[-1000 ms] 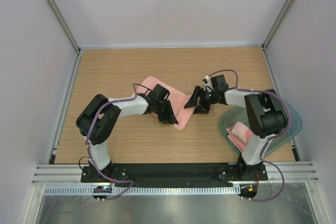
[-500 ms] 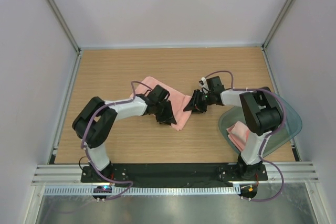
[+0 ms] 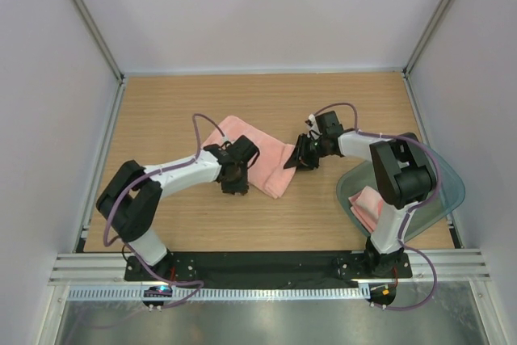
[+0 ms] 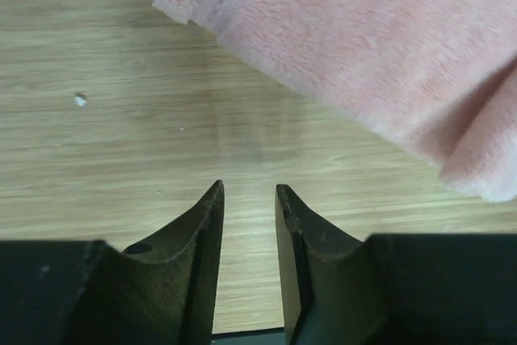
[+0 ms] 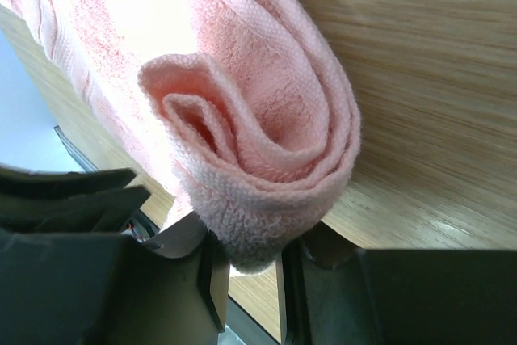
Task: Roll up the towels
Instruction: Roll the towel
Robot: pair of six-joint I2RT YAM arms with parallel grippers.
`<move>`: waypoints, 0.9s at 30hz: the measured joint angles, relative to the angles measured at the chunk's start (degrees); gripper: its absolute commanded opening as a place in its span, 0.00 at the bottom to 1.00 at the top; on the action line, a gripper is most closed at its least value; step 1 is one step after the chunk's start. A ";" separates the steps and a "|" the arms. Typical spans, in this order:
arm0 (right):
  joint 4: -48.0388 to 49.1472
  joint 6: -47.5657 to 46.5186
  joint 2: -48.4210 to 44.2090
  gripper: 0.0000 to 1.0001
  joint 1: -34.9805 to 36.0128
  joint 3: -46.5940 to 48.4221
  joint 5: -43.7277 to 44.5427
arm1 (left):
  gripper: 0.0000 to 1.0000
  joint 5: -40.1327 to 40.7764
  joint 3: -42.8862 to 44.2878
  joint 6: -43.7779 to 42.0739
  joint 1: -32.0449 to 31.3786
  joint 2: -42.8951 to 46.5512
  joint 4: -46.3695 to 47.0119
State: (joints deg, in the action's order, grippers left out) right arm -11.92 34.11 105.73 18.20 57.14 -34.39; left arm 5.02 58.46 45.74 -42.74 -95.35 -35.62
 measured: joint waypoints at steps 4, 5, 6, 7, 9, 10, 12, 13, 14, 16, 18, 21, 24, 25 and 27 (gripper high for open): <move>-1.40 -0.63 -0.07 0.27 0.02 0.72 0.59 | 0.53 9.01 3.93 -4.11 -7.74 2.80 -3.28; -1.70 -0.79 -0.07 0.27 0.02 0.90 0.70 | 0.56 11.08 5.66 -5.38 -10.43 3.10 -3.26; -2.05 -0.90 -0.11 0.27 0.07 1.07 0.81 | 0.58 12.55 7.19 -6.21 -12.57 3.17 -3.21; -2.36 -0.98 -0.11 0.27 0.09 1.27 0.87 | 0.58 14.60 9.27 -7.74 -15.52 3.15 -2.67; -2.95 -1.07 -0.11 0.27 0.24 1.60 1.03 | 0.58 16.39 11.52 -9.64 -19.08 2.95 -1.81; -3.23 -1.11 -0.13 0.27 0.37 1.79 1.09 | 0.58 17.07 12.90 -10.58 -20.48 2.34 -1.60; -3.78 -1.27 -0.17 0.27 0.46 2.14 1.25 | 0.58 18.25 15.41 -12.22 -21.99 0.00 -0.92; -4.07 -1.31 -0.17 0.27 0.48 2.38 1.31 | 0.58 18.86 16.65 -13.00 -22.34 -1.66 -0.76; -4.26 -1.42 -0.17 0.27 0.52 2.58 1.33 | 0.58 19.34 17.79 -13.49 -22.53 -3.63 -0.52; -4.72 -1.60 -0.35 0.27 0.61 2.84 1.42 | 0.58 20.00 19.50 -14.60 -22.71 -7.72 -0.11; -5.31 -1.92 -0.39 0.27 0.61 3.26 1.46 | 0.58 20.09 20.33 -15.32 -22.88 -11.08 0.28; -6.12 -2.40 -0.39 0.27 0.63 3.91 1.49 | 0.59 20.09 20.48 -16.48 -22.91 -14.82 0.39; -6.80 -2.67 -0.39 0.27 0.72 4.44 1.51 | 0.59 20.46 20.48 -17.33 -22.99 -16.57 1.09; -6.88 -2.75 -0.39 0.27 0.72 4.52 1.51 | 0.59 20.52 20.48 -17.57 -23.02 -16.92 1.33; -7.13 -2.86 -0.39 0.27 0.72 4.70 1.53 | 0.59 21.05 20.50 -17.92 -23.06 -17.75 1.92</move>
State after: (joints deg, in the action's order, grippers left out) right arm -19.05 31.24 105.34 18.92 61.84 -32.86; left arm 26.06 78.96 27.81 -65.80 -113.10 -33.69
